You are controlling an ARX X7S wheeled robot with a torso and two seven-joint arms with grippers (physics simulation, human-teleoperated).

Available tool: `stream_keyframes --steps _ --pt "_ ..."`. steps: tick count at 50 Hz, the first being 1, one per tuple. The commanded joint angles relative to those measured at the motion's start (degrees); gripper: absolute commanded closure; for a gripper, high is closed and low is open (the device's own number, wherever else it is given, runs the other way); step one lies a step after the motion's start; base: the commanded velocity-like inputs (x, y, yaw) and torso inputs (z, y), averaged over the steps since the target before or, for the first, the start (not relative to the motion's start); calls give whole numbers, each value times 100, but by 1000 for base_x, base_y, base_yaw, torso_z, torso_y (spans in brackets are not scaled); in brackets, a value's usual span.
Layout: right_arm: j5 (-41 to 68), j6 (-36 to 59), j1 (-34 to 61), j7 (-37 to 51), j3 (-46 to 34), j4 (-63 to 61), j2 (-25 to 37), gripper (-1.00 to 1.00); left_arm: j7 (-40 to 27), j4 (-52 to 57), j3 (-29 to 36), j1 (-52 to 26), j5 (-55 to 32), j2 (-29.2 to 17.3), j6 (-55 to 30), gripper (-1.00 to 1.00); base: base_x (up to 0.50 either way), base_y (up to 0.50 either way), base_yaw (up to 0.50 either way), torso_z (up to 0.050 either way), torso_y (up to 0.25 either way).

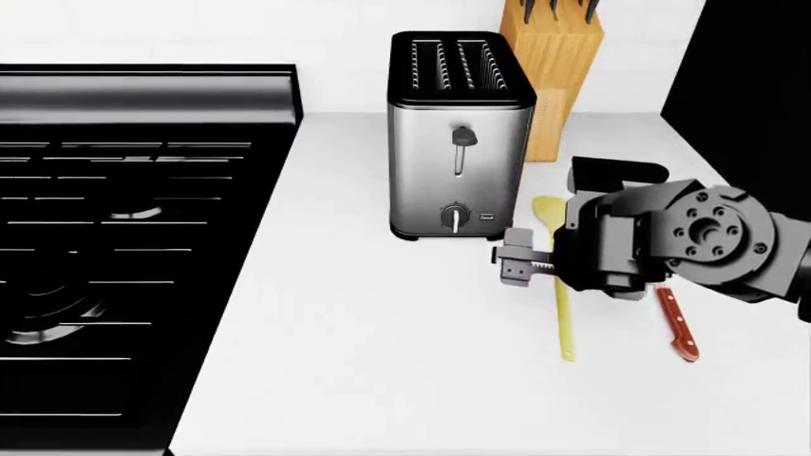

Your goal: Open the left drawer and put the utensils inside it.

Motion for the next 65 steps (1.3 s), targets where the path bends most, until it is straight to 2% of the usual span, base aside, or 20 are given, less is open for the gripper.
stream_keyframes --steps 1,27,38,48,57,65 --pt "-30 6 -260 -160 -167 11 39 100 -3 0 38 0 43 16 30 -100 0 0 0 0 0" --pt "-57 -69 -297 -82 -89 -120 139 100 35 0 -86 0 -42 24 12 -100 0 0 0 -1 0" --pt "-251 -848 -180 271 132 -360 409 100 24 0 -49 0 -17 22 20 -100 0 0 0 0 0" --pt "-535 -1265 274 775 316 -1112 839 100 19 0 -25 0 -12 7 11 -100 0 0 0 0 0" --pt "-607 -1179 704 946 469 -1599 1167 100 10 0 -65 0 -46 -17 -18 -100 0 0 0 0 0" --pt "-498 -851 1245 1072 608 -1384 1261 100 18 0 -164 0 -134 -44 -70 -100 0 0 0 0 0"
